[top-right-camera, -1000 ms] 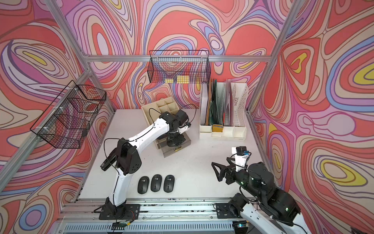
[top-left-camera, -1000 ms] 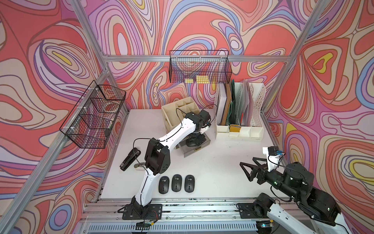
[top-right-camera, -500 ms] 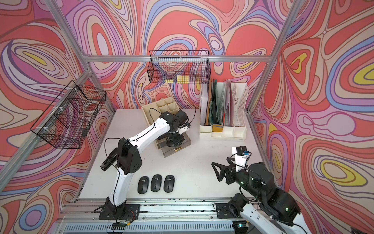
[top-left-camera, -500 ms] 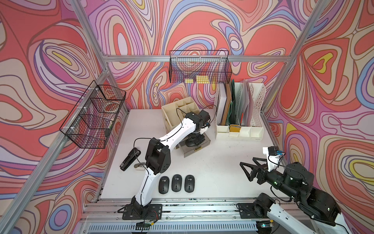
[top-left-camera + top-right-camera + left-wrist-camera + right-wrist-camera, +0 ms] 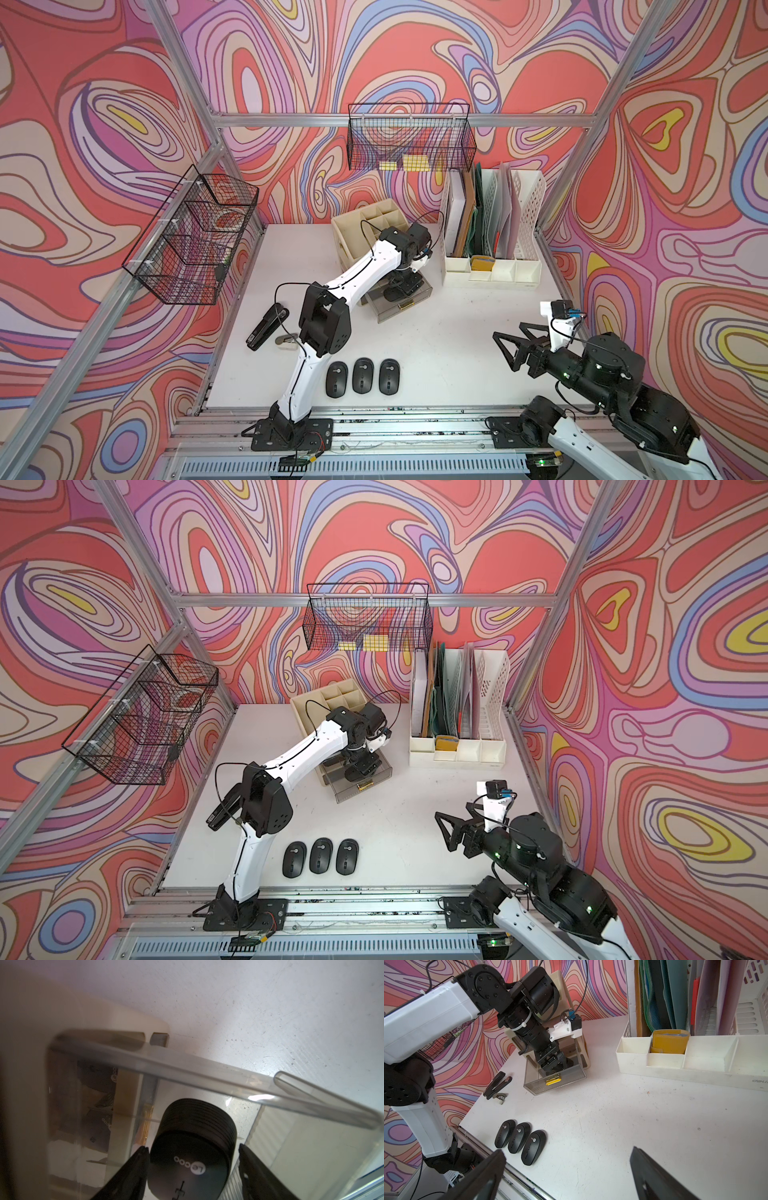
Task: Take the mice out of the drawer
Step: Pick up the mouse from the drawer.
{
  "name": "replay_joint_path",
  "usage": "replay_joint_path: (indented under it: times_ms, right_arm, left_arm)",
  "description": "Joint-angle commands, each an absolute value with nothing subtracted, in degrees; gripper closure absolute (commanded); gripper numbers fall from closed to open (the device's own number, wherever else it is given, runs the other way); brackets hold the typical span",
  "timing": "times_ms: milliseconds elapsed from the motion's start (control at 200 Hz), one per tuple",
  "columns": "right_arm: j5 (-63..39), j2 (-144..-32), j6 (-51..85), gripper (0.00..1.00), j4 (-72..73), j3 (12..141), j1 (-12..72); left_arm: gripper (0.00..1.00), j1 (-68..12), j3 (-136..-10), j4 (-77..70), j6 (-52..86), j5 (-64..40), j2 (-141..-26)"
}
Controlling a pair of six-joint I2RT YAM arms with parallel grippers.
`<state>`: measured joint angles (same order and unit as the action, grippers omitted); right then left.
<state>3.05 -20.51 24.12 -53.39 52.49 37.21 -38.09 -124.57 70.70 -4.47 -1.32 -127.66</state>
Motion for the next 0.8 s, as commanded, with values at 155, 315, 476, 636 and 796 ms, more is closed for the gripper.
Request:
replay_joint_path:
  times_ms: [155, 315, 476, 636, 796]
  right_arm:
    - [3.69, -20.47, 24.43, 0.02, -53.53, 52.4, 37.49]
    - [3.62, -20.82, 24.35, 0.02, -53.53, 52.39, 37.44]
    - [3.62, -20.92, 24.36, 0.02, -53.45, 52.42, 37.44]
    - [3.62, -20.95, 24.35, 0.02, -53.44, 52.42, 37.44]
    - [3.69, -20.86, 24.43, 0.02, -53.49, 52.46, 37.44]
  left_arm:
    - [0.19, -37.57, -120.34, 70.86, -5.97, 0.0, -129.98]
    - [0.17, -37.61, -120.34, 69.94, -5.33, 0.34, -130.25]
    - [0.18, -37.57, -120.84, 69.13, -4.6, -0.2, -130.17]
    - [0.3, -37.59, -120.85, 68.57, -3.8, -0.08, -130.52]
    - [0.37, -37.62, -120.59, 67.12, -2.68, -0.84, -129.86]
